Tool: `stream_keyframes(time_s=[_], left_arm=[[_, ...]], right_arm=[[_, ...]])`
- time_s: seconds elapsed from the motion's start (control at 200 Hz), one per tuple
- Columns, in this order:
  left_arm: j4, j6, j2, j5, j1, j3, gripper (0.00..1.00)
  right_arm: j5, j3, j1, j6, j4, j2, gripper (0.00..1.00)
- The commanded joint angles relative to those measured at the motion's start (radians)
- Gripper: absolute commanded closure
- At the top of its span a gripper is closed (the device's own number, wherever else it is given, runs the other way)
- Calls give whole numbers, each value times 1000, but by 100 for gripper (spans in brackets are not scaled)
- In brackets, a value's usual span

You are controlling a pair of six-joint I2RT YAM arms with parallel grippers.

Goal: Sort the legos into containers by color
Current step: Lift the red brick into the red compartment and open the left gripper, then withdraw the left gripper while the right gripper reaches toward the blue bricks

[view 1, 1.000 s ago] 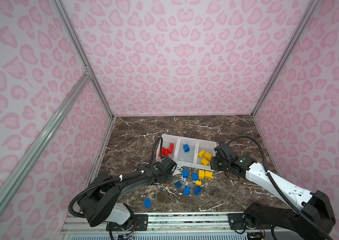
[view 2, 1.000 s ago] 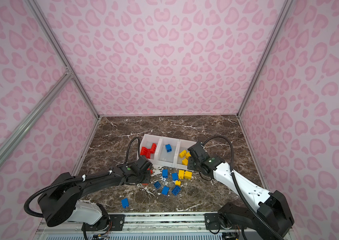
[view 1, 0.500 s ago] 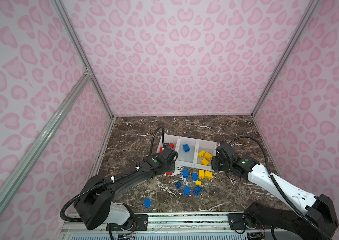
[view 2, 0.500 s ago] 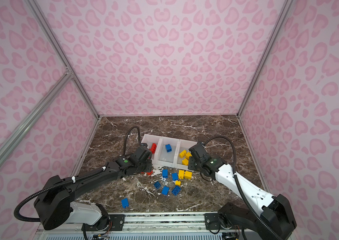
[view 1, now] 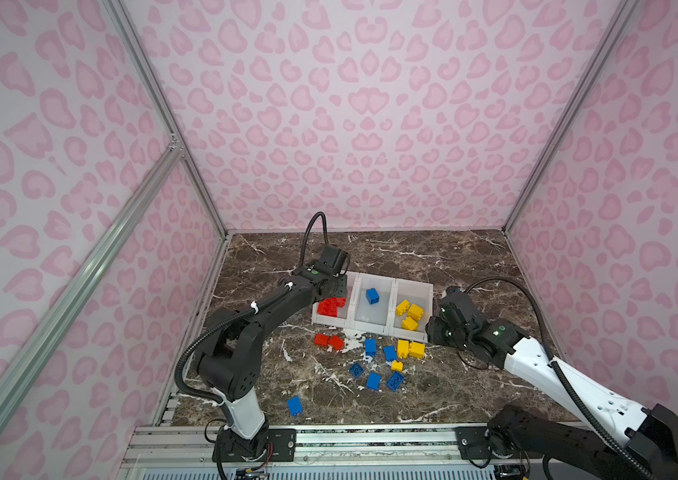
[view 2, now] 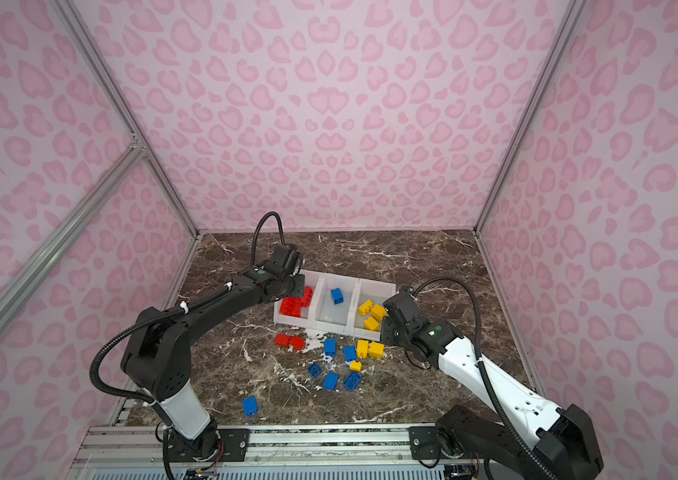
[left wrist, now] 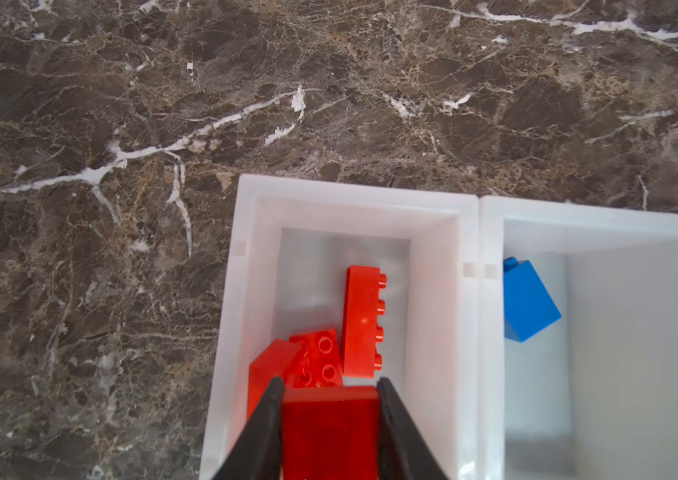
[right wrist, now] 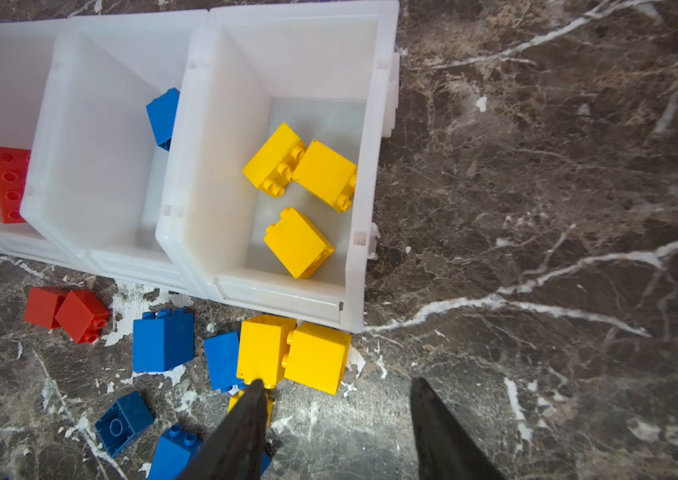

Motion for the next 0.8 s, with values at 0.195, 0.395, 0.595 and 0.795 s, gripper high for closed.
stream_keyframes(time_s=[0.195,0.395,0.595,0.795], left_arm=[[-24,49,91,19,27,117,48],[-26,45,76,19,27,112,41],[-16,16,8,28,27,60,41],[7,-22,-115,40,27,-60,41]], right_arm=[[39,-8,-18,-1,-36,-50,41],[43,-12,-33,-5,-50,-79,41],[38,-23,-38,-5,-54,-93,41],[29,-40,-37,3,-45,-105,42]])
